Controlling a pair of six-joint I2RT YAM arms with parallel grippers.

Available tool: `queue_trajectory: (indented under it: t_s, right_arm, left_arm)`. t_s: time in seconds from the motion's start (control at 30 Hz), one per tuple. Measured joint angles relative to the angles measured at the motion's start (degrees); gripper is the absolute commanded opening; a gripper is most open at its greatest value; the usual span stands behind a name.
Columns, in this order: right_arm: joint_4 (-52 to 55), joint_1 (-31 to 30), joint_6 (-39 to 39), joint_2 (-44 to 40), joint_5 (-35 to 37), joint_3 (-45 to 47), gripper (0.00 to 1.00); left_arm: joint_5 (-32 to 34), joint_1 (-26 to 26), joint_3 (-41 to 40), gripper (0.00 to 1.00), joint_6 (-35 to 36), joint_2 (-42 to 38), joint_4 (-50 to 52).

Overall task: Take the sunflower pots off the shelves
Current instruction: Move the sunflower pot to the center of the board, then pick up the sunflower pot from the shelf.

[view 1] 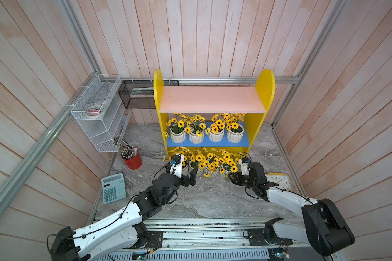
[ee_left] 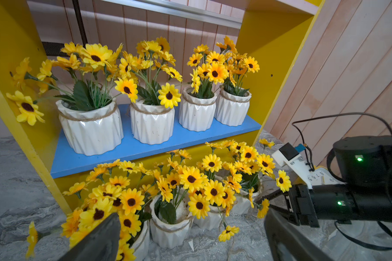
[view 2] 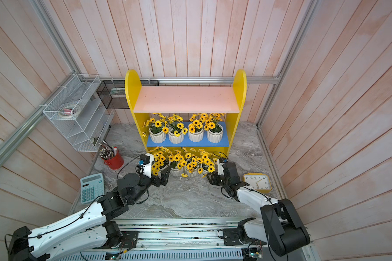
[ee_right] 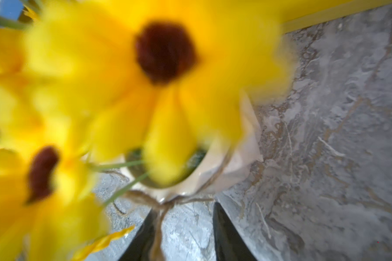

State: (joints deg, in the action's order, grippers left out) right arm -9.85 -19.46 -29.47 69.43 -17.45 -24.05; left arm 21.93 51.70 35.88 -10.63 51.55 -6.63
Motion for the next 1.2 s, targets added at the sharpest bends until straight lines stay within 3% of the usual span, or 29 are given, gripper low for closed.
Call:
queue_trajectory:
  t_s: [0.33, 0.5, 0.63, 0.77, 0.97, 1.2]
  right_arm:
    - [17.9, 0.0, 0.2, -24.0, 6.2, -2.7, 0.54]
    - [16.6, -0.7, 3.9, -26.8, 13.4, -10.0, 0.73]
    - [9.6, -1.5, 8.2, -23.3, 18.5, -12.7, 0.88]
    - [3.0, -2.3, 13.2, -15.1, 22.9, -15.3, 0.98]
    - [-6.8, -2.5, 17.5, -6.4, 26.8, -15.6, 0.98]
    - [-11.0, -2.2, 19.7, 2.9, 26.6, -19.6, 0.98]
  left_arm:
    - [0.6, -0.3, 11.4, 1.0, 6.6, 3.8, 5.0]
    - [0.4, -0.5, 16.0, 1.0, 15.3, 5.7, 4.8]
    - [-1.3, -4.7, 13.4, 1.0, 18.7, 5.1, 1.5]
    - [-9.3, -14.2, 8.2, 1.0, 13.6, 1.7, 0.5]
    - [-20.1, -18.1, 7.1, 1.0, 5.8, 2.7, -2.0]
    - [-21.7, -19.2, 7.1, 1.0, 2.7, 4.5, -2.0]
